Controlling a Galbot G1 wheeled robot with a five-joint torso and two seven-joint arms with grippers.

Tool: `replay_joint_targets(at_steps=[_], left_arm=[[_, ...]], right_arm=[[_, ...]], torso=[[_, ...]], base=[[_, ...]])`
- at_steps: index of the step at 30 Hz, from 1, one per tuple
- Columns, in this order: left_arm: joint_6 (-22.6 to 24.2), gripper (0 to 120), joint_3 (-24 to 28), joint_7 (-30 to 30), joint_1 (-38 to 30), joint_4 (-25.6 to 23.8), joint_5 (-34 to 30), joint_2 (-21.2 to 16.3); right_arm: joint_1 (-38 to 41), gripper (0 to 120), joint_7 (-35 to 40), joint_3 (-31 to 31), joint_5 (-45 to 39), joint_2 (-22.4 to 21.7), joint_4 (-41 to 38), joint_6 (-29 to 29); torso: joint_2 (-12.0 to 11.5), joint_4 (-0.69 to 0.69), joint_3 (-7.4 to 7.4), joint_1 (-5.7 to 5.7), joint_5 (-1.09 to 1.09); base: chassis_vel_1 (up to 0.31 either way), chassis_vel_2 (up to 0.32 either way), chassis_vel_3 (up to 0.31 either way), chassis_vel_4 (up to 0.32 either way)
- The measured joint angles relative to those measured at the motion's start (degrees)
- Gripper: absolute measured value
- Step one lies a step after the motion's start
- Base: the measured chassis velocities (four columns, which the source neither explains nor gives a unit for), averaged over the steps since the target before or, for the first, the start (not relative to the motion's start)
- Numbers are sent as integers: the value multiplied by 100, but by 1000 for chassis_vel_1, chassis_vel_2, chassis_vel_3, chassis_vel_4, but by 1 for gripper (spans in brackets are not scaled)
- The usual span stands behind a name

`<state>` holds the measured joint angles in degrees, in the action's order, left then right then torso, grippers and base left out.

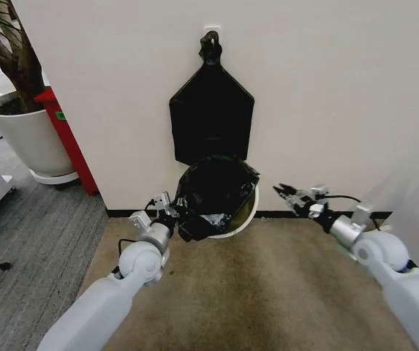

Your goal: Place the garbage bag over the trash bin.

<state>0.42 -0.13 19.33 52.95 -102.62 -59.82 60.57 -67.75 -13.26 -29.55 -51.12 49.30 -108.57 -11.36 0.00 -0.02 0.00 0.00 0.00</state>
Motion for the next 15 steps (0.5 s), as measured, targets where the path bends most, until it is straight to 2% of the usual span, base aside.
replay_joint_targets(at_steps=[1,2,4,6,7,9,10,11,15], left_arm=[[-5,2,13,38,-8,1,34,4],[-25,2,38,83,-22,1,128,14],[-30,2,43,92,-25,2,150,15],[-46,2,60,117,-49,2,239,35],[-51,2,65,122,-62,2,260,47],[-54,2,67,122,-72,-1,280,51],[-54,2,67,122,-72,-1,280,51],[-54,2,68,122,-80,-10,293,51],[-54,2,68,118,-100,-56,299,56]], right_arm=[[-138,43,407,-76,-116,54,-296,-126],[-414,48,1356,-84,-435,150,-935,-309],[-469,49,1619,-53,-542,181,-1096,-348],[-637,61,3254,327,-1431,441,-2088,-479],[-662,66,3995,538,-2089,634,-2549,-482],[-696,72,4605,712,-2835,872,-2937,-488],[-696,72,4605,712,-2835,872,-2937,-488],[-739,77,4949,814,-3349,1082,-3208,-497],[-933,94,5112,999,-3689,1421,-3435,-561]], torso=[[0,1,0,0,2],[0,0,-1,0,-3],[0,-1,0,0,-4],[0,1,0,0,1],[0,2,-1,0,-4],[0,3,-1,0,-2],[0,3,-1,0,-2],[0,3,-1,0,-1],[0,2,-1,0,-2]], base=[[0,0,0,0],[0,0,0,0],[0,0,0,0],[0,0,0,0],[0,0,0,0],[0,0,0,0],[0,0,0,0],[0,0,0,0],[0,0,0,0]])
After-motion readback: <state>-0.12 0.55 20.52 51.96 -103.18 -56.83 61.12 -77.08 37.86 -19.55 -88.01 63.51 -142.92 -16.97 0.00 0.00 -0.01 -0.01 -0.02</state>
